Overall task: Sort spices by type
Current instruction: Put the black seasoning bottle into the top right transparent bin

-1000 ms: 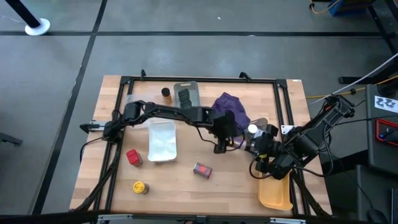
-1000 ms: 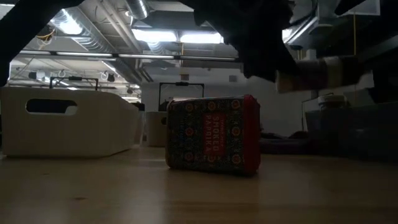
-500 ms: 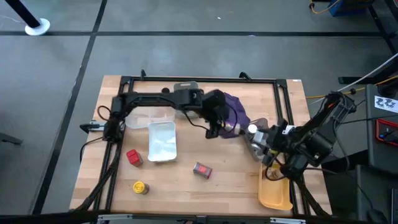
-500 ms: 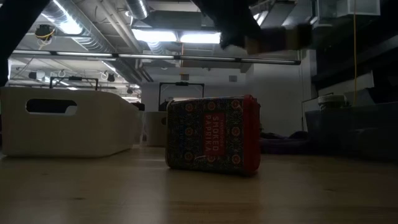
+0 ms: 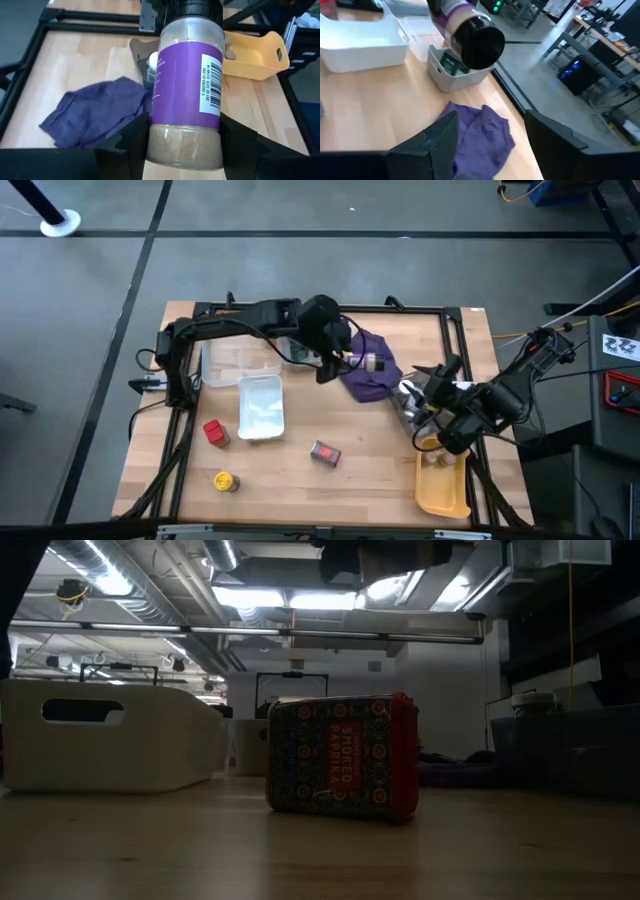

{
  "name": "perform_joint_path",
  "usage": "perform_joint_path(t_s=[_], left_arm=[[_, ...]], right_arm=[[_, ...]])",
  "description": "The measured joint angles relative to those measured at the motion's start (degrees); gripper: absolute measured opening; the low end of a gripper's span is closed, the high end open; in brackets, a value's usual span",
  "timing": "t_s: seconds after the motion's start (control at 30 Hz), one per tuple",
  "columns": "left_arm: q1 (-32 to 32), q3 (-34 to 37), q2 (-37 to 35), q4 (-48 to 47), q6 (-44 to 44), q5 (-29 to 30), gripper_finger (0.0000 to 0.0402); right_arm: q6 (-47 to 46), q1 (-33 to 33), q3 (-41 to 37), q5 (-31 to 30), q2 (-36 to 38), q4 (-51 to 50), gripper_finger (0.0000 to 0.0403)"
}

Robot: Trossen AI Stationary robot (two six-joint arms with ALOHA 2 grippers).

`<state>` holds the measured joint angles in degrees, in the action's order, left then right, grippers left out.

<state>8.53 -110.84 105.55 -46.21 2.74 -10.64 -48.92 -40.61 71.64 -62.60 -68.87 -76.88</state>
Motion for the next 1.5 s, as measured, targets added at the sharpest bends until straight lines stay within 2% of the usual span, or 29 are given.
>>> perform_joint_path(t_s=[0.23,0.43,0.6,1.03,1.5], left_arm=[[-2.18,0.14,0.32,4.44,0.68,-0.08,0.0179],[-4.04,0.48,0.38,8.88,1.18,-0.06,0.0182],[-5.33,0.48,0.41,8.96,2.38,-0.04,0.0182],[-7.19,0.50,0.43,9.15,4.15,-0.02,0.0183],[-7.19,0.50,0.43,9.15,4.13,-0.02,0.0184]], right_arm=[[9.01,0.50,-1.15,-4.10,0.03,3.19,0.0227],[20.57,0.52,-1.17,-1.97,0.03,9.51,0.0227],[29.63,0.52,-1.16,-1.73,0.03,16.48,0.0227],[29.45,0.52,-1.15,3.96,0.01,17.39,0.0227],[32.92,0.63,-1.15,5.26,0.01,22.32,0.0235]])
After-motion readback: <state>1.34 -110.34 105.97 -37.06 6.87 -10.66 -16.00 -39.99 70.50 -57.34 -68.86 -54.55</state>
